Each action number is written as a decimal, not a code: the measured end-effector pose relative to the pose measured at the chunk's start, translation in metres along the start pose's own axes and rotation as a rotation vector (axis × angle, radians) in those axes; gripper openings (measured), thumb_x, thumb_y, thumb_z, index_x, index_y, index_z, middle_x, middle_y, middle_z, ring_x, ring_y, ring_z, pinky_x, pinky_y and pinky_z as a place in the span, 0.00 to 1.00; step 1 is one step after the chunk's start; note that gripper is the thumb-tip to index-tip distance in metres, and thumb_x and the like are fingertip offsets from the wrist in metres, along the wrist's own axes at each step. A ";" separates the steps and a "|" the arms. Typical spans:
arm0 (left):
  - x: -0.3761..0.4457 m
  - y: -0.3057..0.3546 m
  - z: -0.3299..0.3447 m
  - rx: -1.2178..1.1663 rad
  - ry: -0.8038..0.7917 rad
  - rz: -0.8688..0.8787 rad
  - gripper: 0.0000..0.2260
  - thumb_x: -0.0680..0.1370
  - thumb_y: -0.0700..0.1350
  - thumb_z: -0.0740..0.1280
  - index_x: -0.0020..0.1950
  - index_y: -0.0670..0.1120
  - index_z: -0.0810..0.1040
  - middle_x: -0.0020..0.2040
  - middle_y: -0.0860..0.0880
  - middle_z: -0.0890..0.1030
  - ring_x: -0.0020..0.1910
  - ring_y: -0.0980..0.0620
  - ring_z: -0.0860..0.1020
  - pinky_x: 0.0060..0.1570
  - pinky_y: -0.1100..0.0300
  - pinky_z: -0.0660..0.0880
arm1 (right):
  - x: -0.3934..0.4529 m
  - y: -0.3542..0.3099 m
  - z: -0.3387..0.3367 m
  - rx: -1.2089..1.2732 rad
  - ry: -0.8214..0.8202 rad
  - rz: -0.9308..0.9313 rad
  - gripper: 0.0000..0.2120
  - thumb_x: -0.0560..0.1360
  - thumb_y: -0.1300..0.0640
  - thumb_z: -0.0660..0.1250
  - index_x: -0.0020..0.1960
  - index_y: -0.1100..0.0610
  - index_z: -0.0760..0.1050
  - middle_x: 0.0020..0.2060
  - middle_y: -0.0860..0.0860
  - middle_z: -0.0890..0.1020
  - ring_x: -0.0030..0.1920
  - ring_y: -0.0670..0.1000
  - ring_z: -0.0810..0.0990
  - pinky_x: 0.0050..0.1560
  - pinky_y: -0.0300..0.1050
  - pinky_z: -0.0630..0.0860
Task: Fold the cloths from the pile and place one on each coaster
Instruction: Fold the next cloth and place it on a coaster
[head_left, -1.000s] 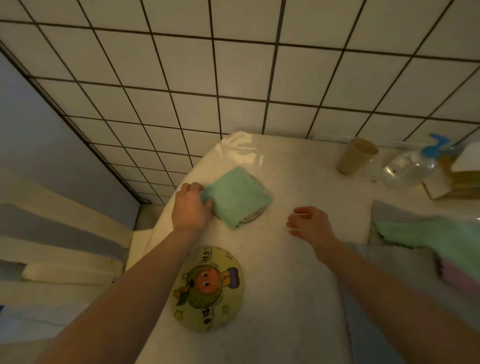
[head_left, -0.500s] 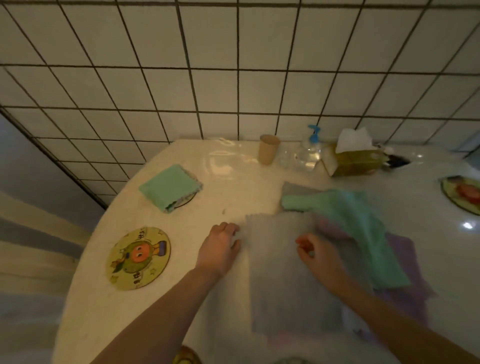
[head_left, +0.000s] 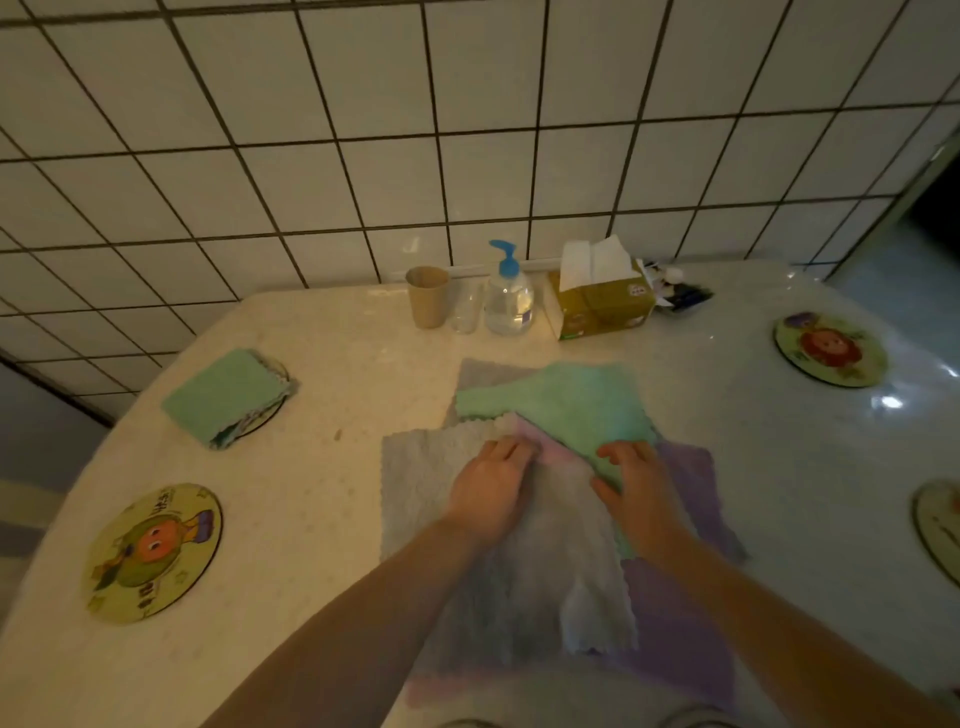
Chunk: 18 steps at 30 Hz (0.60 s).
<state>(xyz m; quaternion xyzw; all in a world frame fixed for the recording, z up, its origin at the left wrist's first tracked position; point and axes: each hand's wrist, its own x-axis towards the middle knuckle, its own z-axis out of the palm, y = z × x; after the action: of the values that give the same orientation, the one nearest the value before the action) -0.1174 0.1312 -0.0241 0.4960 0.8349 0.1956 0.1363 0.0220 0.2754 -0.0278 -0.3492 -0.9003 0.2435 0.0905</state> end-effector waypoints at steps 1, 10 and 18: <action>0.006 0.000 0.002 0.010 0.001 0.007 0.20 0.73 0.42 0.62 0.66 0.45 0.72 0.64 0.44 0.73 0.59 0.41 0.72 0.55 0.47 0.73 | 0.003 -0.003 0.000 -0.015 -0.008 -0.005 0.13 0.68 0.57 0.72 0.51 0.57 0.76 0.48 0.58 0.77 0.49 0.62 0.76 0.49 0.56 0.75; 0.024 -0.012 0.006 0.112 -0.086 -0.210 0.29 0.74 0.48 0.67 0.73 0.49 0.62 0.72 0.47 0.65 0.67 0.44 0.65 0.63 0.50 0.69 | 0.012 -0.006 0.012 0.237 -0.042 0.182 0.07 0.75 0.60 0.64 0.40 0.53 0.69 0.32 0.52 0.77 0.36 0.56 0.76 0.38 0.47 0.71; -0.064 -0.065 0.000 -0.018 0.030 -0.650 0.30 0.73 0.49 0.70 0.72 0.46 0.63 0.70 0.45 0.66 0.67 0.41 0.64 0.64 0.49 0.67 | -0.015 -0.002 0.012 0.333 -0.052 0.218 0.08 0.75 0.54 0.66 0.51 0.56 0.71 0.35 0.52 0.80 0.37 0.54 0.79 0.40 0.48 0.76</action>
<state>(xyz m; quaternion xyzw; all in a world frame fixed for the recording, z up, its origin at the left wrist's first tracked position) -0.1375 0.0471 -0.0520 0.1995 0.9497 0.1565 0.1837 0.0281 0.2599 -0.0369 -0.4183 -0.8066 0.4061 0.0969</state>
